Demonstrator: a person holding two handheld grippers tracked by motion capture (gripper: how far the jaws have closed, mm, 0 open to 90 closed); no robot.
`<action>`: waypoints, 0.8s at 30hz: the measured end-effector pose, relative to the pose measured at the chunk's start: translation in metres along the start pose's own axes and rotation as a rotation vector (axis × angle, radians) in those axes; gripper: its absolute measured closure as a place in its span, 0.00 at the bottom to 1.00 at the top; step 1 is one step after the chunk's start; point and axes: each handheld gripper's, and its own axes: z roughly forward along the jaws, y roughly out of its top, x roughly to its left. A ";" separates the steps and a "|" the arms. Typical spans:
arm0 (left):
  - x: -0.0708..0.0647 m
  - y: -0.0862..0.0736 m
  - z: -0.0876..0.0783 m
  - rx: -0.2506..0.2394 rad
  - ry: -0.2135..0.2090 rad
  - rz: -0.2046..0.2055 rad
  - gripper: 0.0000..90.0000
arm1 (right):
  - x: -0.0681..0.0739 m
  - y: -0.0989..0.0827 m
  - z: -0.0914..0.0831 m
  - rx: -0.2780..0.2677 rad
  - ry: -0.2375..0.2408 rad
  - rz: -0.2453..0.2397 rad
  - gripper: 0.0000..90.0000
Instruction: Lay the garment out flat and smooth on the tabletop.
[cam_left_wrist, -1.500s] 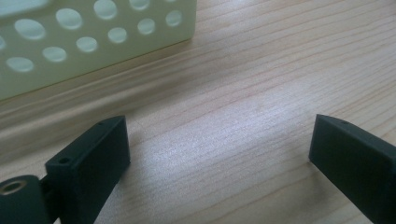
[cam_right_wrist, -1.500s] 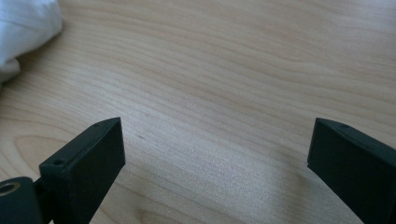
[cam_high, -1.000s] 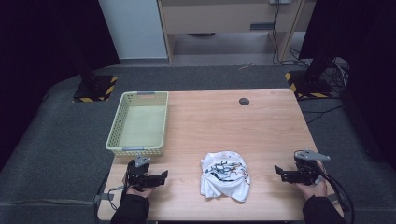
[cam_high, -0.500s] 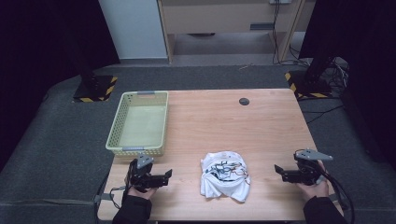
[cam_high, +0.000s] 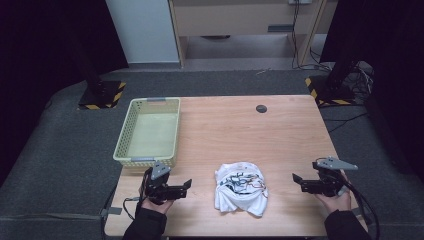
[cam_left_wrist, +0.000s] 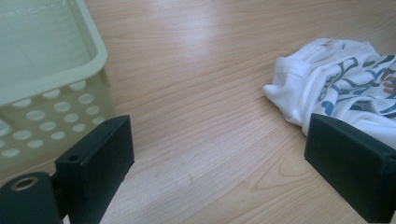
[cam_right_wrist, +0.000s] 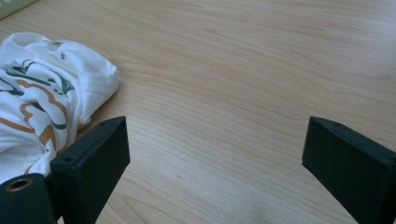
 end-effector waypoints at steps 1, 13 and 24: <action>-0.001 0.001 0.000 -0.002 -0.003 0.000 0.09 | 0.000 0.000 0.000 0.000 0.003 0.002 0.08; -0.010 0.012 0.008 -0.025 -0.052 0.007 0.09 | 0.004 0.009 -0.001 -0.026 0.021 0.010 0.10; -0.012 0.018 0.017 -0.034 -0.072 0.010 0.10 | 0.010 0.014 0.006 -0.017 0.052 0.004 0.11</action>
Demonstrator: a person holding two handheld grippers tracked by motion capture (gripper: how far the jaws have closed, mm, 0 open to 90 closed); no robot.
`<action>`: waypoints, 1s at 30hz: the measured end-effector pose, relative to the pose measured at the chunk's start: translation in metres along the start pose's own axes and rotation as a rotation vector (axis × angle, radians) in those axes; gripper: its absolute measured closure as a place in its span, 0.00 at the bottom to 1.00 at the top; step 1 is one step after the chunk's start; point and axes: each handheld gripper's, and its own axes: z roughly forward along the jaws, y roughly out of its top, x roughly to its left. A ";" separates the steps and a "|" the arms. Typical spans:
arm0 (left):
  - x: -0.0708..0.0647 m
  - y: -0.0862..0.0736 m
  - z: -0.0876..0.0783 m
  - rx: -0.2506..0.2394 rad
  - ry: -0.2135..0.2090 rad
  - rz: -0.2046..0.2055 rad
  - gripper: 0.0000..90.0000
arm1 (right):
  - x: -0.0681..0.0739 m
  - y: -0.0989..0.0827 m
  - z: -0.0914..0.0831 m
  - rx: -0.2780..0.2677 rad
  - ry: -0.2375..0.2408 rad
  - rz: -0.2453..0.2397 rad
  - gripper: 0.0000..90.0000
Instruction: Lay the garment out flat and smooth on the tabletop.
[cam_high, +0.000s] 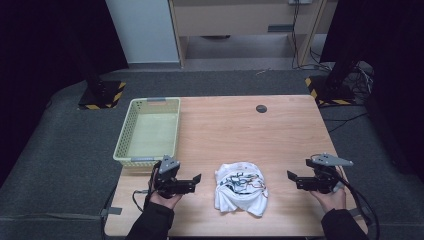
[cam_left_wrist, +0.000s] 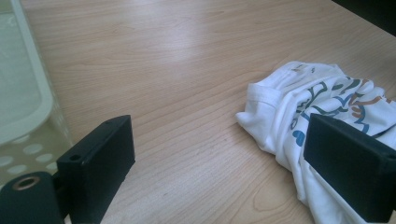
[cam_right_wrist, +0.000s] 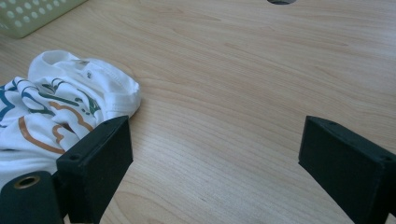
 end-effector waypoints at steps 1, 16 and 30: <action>-0.001 0.001 0.003 0.000 -0.005 0.005 0.10 | 0.002 0.002 0.001 -0.004 0.006 -0.003 0.11; -0.009 0.010 0.022 -0.001 -0.041 0.017 0.10 | 0.013 0.014 0.016 -0.010 0.042 -0.011 0.13; -0.019 0.017 0.046 0.009 -0.076 0.035 0.10 | 0.027 0.022 0.037 0.001 0.087 -0.010 0.16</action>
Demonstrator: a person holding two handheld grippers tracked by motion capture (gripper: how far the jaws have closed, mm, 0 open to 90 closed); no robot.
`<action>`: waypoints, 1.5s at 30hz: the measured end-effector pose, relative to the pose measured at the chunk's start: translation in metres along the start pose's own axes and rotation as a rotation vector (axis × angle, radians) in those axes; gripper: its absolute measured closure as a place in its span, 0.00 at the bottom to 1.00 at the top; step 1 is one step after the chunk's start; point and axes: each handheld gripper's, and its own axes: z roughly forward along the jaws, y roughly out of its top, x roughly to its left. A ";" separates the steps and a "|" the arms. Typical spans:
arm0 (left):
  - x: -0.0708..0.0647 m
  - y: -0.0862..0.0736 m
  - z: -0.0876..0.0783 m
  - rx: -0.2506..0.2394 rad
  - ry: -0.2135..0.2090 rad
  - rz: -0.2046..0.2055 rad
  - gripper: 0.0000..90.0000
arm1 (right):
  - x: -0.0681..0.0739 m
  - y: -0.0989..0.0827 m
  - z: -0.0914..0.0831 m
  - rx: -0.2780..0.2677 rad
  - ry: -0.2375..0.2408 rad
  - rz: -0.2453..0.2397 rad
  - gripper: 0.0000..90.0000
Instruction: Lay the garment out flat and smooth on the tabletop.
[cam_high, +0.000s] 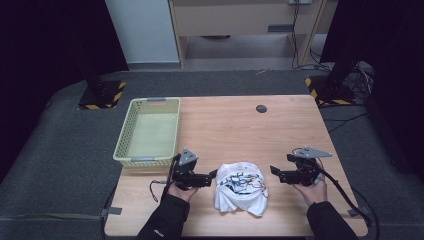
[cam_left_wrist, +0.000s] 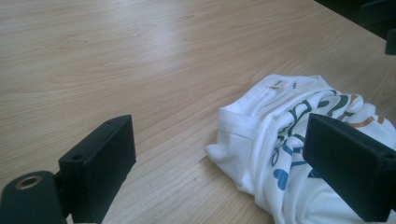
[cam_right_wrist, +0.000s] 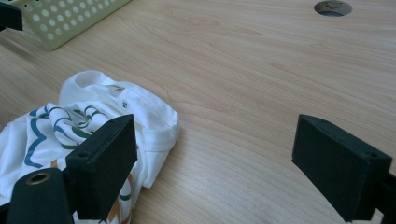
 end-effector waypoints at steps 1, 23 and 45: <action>0.000 0.000 0.001 0.000 -0.003 -0.003 0.10 | 0.001 0.000 0.002 0.000 0.004 0.001 0.16; -0.008 -0.005 0.037 0.067 -0.006 0.028 0.09 | 0.008 -0.013 0.034 0.078 0.061 0.039 0.26; -0.003 -0.012 0.047 0.124 -0.068 0.016 0.37 | 0.017 -0.018 0.048 0.143 0.144 0.035 0.50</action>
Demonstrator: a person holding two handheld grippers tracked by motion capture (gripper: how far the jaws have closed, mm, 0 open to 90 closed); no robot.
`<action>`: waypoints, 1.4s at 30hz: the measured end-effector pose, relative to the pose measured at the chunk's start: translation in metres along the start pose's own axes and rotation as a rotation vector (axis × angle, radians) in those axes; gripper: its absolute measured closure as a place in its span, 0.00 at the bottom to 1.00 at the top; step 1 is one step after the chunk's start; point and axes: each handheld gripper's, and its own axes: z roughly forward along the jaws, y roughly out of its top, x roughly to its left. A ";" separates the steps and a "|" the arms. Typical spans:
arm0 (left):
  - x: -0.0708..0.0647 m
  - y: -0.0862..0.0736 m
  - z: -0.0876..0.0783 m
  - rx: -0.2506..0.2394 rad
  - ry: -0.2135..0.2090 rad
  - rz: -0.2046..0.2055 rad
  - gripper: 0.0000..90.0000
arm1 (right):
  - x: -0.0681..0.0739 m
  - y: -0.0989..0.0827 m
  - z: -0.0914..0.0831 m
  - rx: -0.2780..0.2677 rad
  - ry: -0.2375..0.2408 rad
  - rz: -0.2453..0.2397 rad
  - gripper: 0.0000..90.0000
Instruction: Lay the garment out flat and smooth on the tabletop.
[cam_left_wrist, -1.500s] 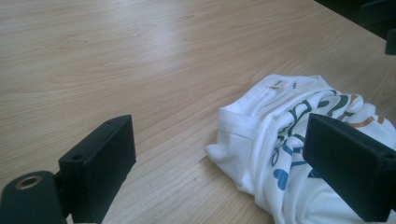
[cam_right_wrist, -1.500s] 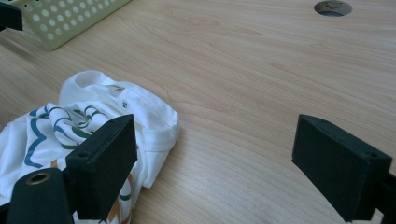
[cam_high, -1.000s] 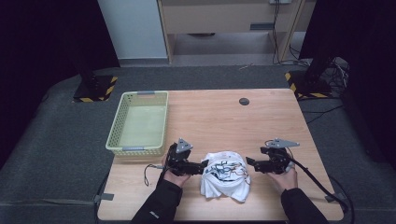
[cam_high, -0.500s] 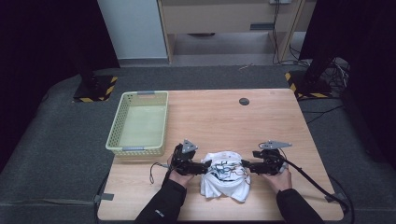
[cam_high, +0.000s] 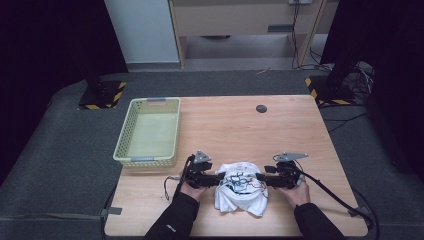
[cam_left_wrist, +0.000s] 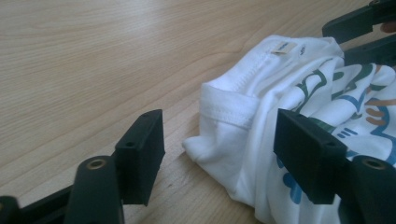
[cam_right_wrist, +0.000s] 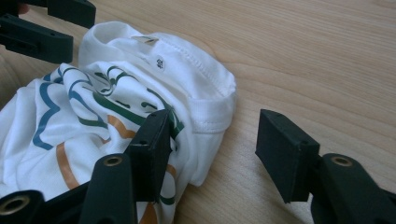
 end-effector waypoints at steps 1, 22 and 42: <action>0.000 0.000 0.000 0.000 0.000 0.000 0.39 | 0.000 0.000 0.000 0.000 0.000 0.000 0.50; 0.000 -0.001 0.010 0.021 -0.072 -0.015 0.73 | 0.001 -0.001 0.004 0.020 0.048 0.025 0.72; -0.007 -0.002 0.011 0.037 -0.073 -0.011 0.91 | 0.004 -0.001 0.005 0.023 0.019 0.035 0.92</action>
